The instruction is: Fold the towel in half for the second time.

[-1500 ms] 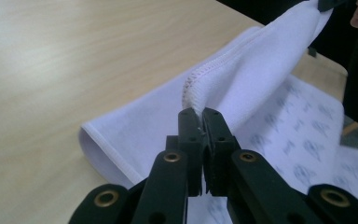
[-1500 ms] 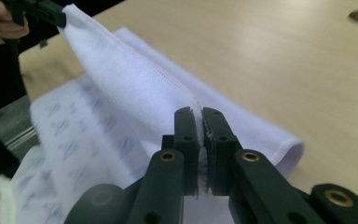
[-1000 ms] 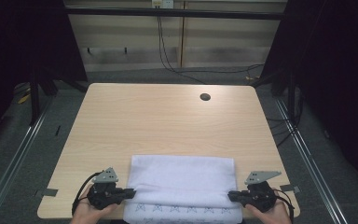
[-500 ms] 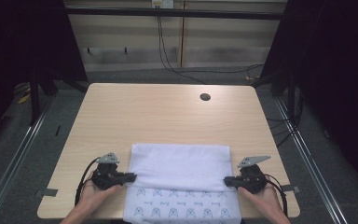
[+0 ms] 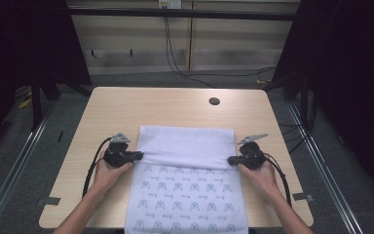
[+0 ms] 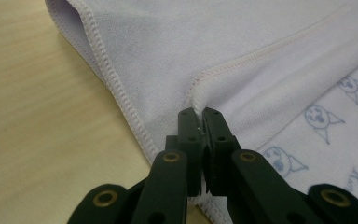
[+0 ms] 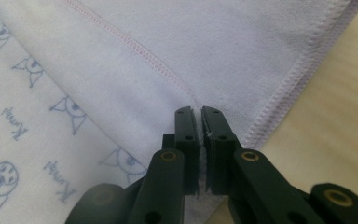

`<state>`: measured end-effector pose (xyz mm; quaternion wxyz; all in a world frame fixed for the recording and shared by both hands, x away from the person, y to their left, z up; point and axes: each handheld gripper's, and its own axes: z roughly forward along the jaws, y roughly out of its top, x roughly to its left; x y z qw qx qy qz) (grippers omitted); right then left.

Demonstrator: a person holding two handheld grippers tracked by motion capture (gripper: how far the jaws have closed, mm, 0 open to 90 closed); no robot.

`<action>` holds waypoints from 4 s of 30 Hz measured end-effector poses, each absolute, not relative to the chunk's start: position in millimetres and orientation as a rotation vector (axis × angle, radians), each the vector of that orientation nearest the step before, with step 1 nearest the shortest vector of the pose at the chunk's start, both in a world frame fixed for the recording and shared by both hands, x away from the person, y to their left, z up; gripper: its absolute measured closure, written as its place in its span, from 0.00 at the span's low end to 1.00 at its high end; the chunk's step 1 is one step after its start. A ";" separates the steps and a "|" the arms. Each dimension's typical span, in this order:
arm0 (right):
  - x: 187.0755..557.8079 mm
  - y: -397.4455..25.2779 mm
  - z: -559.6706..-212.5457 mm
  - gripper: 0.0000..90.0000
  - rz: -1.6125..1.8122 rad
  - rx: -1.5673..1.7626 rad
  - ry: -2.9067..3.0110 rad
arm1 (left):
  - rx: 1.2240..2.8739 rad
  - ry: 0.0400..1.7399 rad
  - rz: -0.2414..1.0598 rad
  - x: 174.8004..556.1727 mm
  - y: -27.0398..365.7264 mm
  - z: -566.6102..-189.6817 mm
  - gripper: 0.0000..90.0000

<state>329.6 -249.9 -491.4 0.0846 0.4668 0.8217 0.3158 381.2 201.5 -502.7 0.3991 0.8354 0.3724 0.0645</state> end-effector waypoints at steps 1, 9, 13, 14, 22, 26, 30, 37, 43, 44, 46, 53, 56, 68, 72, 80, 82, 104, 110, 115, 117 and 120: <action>336.9 -248.9 -491.8 0.96 0.940 1.399 2.439 | 2.101 0.961 0.161 387.8 201.9 -503.2 0.97; 389.1 -245.4 -495.9 0.95 0.967 1.447 2.374 | 2.080 1.014 0.214 442.4 200.2 -504.7 0.97; 410.4 -244.5 -495.2 0.95 0.939 1.468 2.363 | 2.072 1.039 0.232 462.4 196.6 -505.4 0.97; 415.4 -243.9 -495.2 0.95 0.932 1.463 2.359 | 2.075 1.044 0.248 465.7 194.6 -504.9 0.97; 444.3 -234.6 -495.4 0.95 0.847 1.480 2.270 | 2.064 1.096 0.297 482.7 188.6 -504.3 0.97; 451.0 -230.1 -492.7 0.95 0.820 1.461 2.286 | 2.018 1.136 0.246 480.6 194.4 -504.0 0.97; 446.0 -241.8 -486.6 0.95 0.972 1.475 2.253 | 1.982 1.121 0.216 477.3 198.4 -496.1 0.97; 427.5 -263.4 -442.0 0.95 1.255 1.389 2.129 | 1.869 0.945 0.251 451.2 211.5 -446.9 0.97; 403.4 -276.9 -416.9 0.95 1.392 1.312 2.142 | 1.937 0.799 0.186 417.8 218.4 -424.9 0.97; 397.0 -278.2 -415.6 0.95 1.406 1.315 2.154 | 1.941 0.792 0.189 412.6 220.1 -422.9 0.97; 386.3 -280.4 -415.1 0.95 1.410 1.277 2.188 | 1.938 0.782 0.149 404.4 222.8 -419.6 0.97; 352.1 -287.2 -392.8 0.95 1.472 1.202 2.198 | 1.926 0.711 0.161 372.1 224.1 -397.4 0.98; 337.5 -287.4 -377.3 0.95 1.475 1.155 2.205 | 1.894 0.680 0.184 356.5 227.1 -379.3 0.98; 252.5 -282.7 -352.1 0.95 1.555 0.994 2.230 | 1.935 0.594 0.190 271.5 241.0 -356.2 0.98; 228.4 -278.1 -375.2 0.95 1.507 1.013 2.303 | 1.979 0.627 0.122 257.1 237.0 -389.8 0.98; 197.4 -278.4 -445.0 0.94 1.367 1.144 2.505 | 2.057 0.674 -0.011 233.0 233.8 -459.6 0.97; 190.2 -276.9 -459.5 0.93 1.306 1.156 2.569 | 2.105 0.657 -0.042 231.0 233.7 -467.0 0.95; 169.4 -278.2 -465.9 0.74 1.411 1.130 2.585 | 2.063 0.629 -0.046 227.7 245.0 -460.2 0.73; 207.4 -265.4 -466.9 0.74 1.402 1.119 2.534 | 2.062 0.806 -0.031 273.2 225.3 -466.4 0.66; 238.2 -251.1 -464.7 0.70 1.378 1.125 2.489 | 2.066 0.804 -0.025 300.5 210.0 -468.4 0.60; 250.7 -243.7 -465.8 0.68 1.341 1.130 2.481 | 2.098 0.801 -0.006 313.7 203.5 -473.0 0.59; 269.8 -233.5 -468.7 0.65 1.296 1.141 2.486 | 2.075 0.846 -0.033 330.8 197.1 -478.3 0.58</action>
